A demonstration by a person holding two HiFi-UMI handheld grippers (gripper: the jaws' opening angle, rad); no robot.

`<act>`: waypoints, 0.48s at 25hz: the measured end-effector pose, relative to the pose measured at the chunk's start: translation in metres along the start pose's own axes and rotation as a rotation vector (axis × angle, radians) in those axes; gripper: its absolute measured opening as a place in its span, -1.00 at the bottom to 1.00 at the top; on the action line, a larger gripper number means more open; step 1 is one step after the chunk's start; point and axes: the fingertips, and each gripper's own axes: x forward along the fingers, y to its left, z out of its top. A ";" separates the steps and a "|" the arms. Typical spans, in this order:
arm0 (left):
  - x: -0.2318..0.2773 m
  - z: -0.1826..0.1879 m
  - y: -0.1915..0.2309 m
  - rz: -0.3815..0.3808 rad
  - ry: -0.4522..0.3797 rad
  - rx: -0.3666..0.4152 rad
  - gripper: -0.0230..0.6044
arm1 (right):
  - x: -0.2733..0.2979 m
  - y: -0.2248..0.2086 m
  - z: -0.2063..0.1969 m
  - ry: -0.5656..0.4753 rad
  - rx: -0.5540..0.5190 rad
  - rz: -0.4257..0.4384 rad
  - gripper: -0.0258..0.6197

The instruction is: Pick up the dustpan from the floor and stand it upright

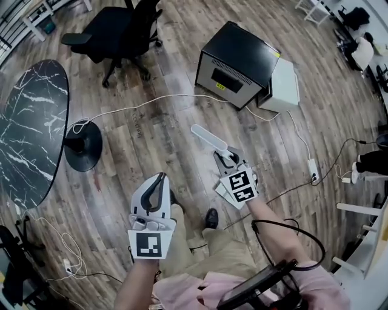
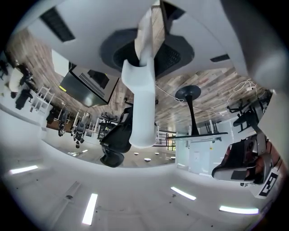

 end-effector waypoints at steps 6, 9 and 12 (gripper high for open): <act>-0.021 0.023 -0.058 -0.041 -0.013 0.053 -0.88 | -0.063 -0.009 -0.025 -0.031 0.040 -0.033 -0.65; -0.028 0.034 -0.085 -0.072 -0.022 0.079 -0.88 | -0.090 -0.015 -0.041 -0.034 0.055 -0.052 -0.64; -0.034 0.043 -0.111 -0.111 -0.031 0.110 -0.88 | -0.114 -0.019 -0.056 -0.036 0.076 -0.071 -0.63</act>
